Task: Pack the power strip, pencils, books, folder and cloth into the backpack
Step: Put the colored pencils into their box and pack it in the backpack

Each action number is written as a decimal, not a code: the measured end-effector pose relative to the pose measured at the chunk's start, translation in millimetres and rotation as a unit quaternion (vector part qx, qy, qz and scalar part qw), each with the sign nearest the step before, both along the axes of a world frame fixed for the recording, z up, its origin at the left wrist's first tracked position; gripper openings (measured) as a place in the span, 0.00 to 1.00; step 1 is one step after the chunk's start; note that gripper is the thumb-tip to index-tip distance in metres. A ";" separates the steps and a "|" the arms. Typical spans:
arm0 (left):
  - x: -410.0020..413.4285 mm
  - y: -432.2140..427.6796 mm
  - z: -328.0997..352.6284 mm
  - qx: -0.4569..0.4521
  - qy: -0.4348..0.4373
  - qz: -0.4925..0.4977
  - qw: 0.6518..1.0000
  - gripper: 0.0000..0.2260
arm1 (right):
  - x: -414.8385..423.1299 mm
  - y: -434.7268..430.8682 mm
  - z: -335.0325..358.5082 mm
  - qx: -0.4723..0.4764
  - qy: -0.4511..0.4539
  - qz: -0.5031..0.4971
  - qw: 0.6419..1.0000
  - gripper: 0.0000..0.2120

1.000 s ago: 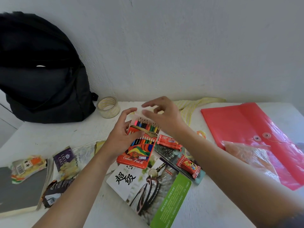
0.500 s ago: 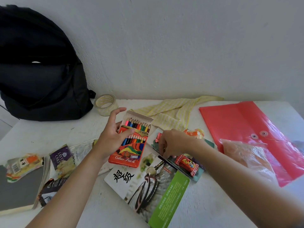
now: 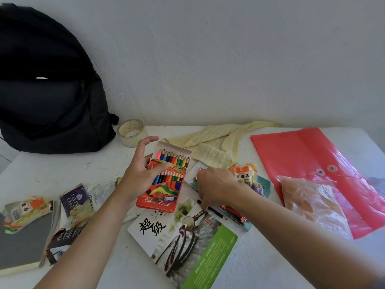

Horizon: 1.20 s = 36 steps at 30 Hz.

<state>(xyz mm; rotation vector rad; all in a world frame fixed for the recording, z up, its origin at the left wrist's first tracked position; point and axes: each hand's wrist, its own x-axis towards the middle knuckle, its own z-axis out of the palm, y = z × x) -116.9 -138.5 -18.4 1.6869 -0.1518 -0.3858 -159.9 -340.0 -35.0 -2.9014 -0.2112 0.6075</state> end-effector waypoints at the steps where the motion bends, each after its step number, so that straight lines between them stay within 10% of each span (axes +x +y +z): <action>1: -0.2 -1.2 0.1 -0.002 0.002 -0.002 1.000 0.25 | -0.5 2.3 -1.8 -0.004 -0.013 0.005 1.000 0.11; 10: -0.3 0.2 6.6 0.004 -0.013 -0.001 1.000 0.25 | 8.6 -7.3 -17.6 0.199 0.000 -0.105 0.974 0.10; 18: -3.2 5.5 10.3 -0.011 -0.014 0.022 1.000 0.23 | 19.8 -4.4 39.1 0.589 -0.031 -0.244 0.770 0.08; 28: -7.1 11.2 15.8 0.003 -0.030 0.036 0.999 0.18 | 24.1 11.0 50.7 0.500 -0.116 -0.052 0.857 0.07; 36: -12.9 10.0 17.5 0.005 -0.024 0.000 1.000 0.20 | 33.7 29.5 50.6 0.384 -0.214 -0.092 0.893 0.14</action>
